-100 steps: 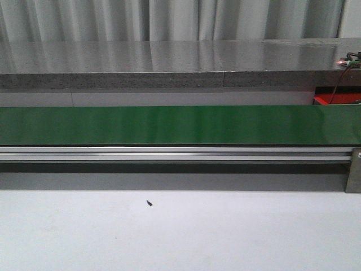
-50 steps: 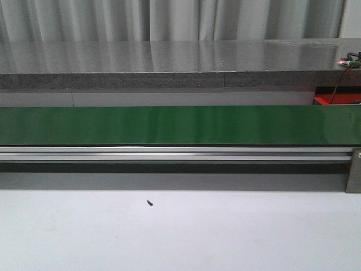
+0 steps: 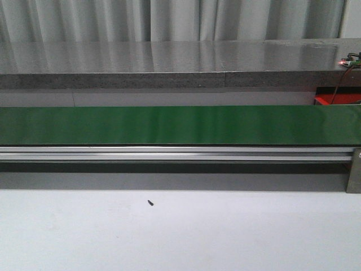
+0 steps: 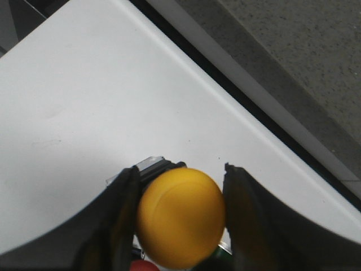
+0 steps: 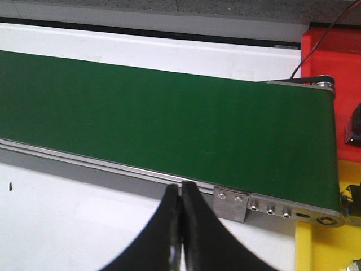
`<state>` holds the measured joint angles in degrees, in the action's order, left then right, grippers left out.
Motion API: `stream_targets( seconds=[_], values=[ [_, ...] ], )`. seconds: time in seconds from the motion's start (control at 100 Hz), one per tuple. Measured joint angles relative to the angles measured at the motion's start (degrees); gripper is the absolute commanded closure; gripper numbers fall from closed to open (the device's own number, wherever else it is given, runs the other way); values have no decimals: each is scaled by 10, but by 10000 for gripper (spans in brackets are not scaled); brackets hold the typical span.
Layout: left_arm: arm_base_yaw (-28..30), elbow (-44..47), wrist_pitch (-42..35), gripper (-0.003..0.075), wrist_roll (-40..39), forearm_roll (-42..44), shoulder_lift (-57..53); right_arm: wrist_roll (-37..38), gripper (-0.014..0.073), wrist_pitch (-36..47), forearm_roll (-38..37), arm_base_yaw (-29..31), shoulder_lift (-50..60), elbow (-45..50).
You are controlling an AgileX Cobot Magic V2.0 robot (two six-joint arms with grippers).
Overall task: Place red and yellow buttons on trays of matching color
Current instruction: 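Carry the yellow button onto the belt end and open the left gripper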
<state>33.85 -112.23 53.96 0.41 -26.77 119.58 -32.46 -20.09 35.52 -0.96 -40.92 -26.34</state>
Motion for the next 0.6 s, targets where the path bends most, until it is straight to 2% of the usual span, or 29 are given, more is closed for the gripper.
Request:
stream_targets(
  seconds=[0.31,0.6],
  values=[
    [-34,12,40,491,31,15,-80,0,706,0,1,0,0,0],
    [-81,145,2,491,52,15,-176,0,706,1,2,0,0,0]
  ],
)
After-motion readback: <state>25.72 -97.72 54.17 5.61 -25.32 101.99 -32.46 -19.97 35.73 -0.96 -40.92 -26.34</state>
